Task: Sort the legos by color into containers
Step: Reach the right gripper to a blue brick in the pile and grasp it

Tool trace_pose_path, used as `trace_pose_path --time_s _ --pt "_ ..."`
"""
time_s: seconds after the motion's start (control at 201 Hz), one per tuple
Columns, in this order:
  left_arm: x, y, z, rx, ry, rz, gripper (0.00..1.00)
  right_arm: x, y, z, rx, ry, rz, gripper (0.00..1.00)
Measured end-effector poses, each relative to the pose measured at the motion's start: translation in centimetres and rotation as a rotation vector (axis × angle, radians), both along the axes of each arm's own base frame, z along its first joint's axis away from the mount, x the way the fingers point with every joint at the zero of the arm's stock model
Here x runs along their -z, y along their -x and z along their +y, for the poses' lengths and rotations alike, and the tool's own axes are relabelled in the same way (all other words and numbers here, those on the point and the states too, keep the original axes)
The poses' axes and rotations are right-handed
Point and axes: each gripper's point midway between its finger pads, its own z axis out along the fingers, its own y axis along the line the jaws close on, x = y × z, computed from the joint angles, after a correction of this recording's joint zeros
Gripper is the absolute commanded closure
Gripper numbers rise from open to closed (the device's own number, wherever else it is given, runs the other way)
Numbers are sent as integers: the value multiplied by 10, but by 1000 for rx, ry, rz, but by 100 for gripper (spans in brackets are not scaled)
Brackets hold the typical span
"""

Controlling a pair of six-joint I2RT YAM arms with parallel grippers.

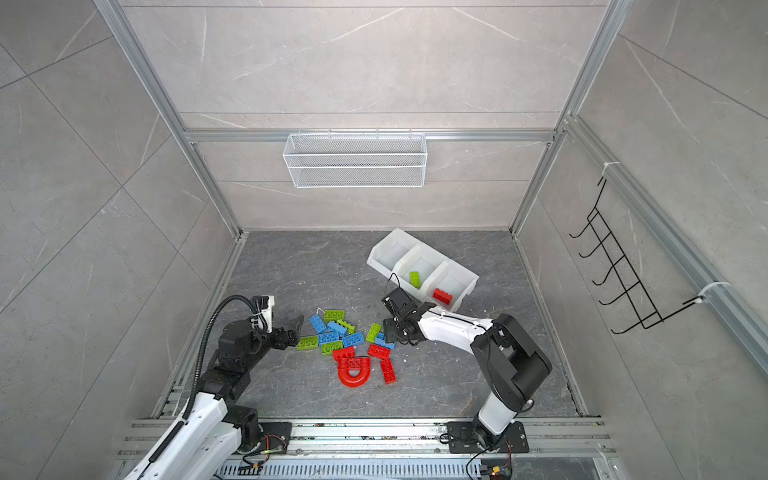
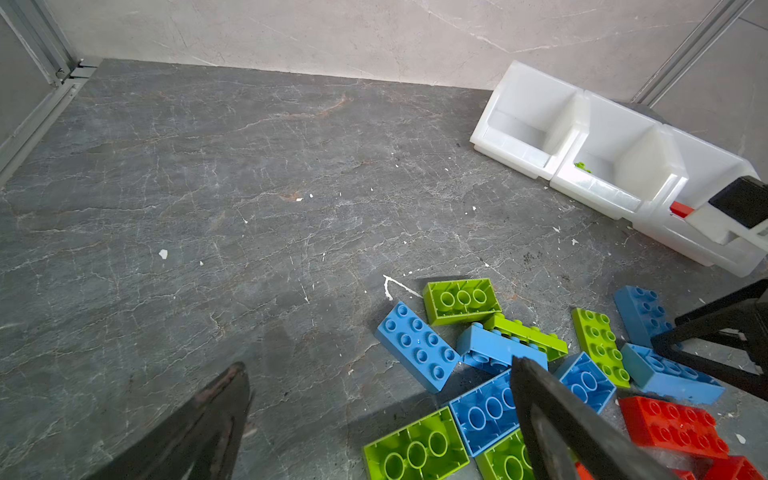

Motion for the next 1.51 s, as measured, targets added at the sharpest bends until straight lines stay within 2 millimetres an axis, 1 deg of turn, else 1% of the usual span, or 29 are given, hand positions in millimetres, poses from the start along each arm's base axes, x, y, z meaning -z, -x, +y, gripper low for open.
trace_pose_path --time_s 0.1,0.274,0.488,0.766,0.841,0.926,1.035,1.194,1.393,1.513 --pt "0 0 0 0 0 0 0 4 -5 2 4 8 -9 36" --pt "0 0 0 0 0 0 0 5 -12 5 8 7 -23 36" --pt "0 0 0 0 0 0 0 -6 -22 12 11 -7 -52 35" --pt "0 0 0 0 0 0 0 -22 -25 2 15 39 -91 37" --pt "0 0 0 0 0 0 0 -23 -26 0 16 47 -96 37" --pt "0 0 0 0 0 -1 0 -22 -26 0 16 55 -90 36" --pt "0 0 0 0 0 -1 0 -18 -32 3 17 73 -86 36" --pt "-3 0 0 0 2 -12 0 -3 -41 6 2 121 -69 39" --pt "-5 1 0 0 4 -19 0 13 -39 0 -6 172 -38 46" --pt "-5 1 0 0 4 -18 0 13 -40 2 -14 174 -43 58"
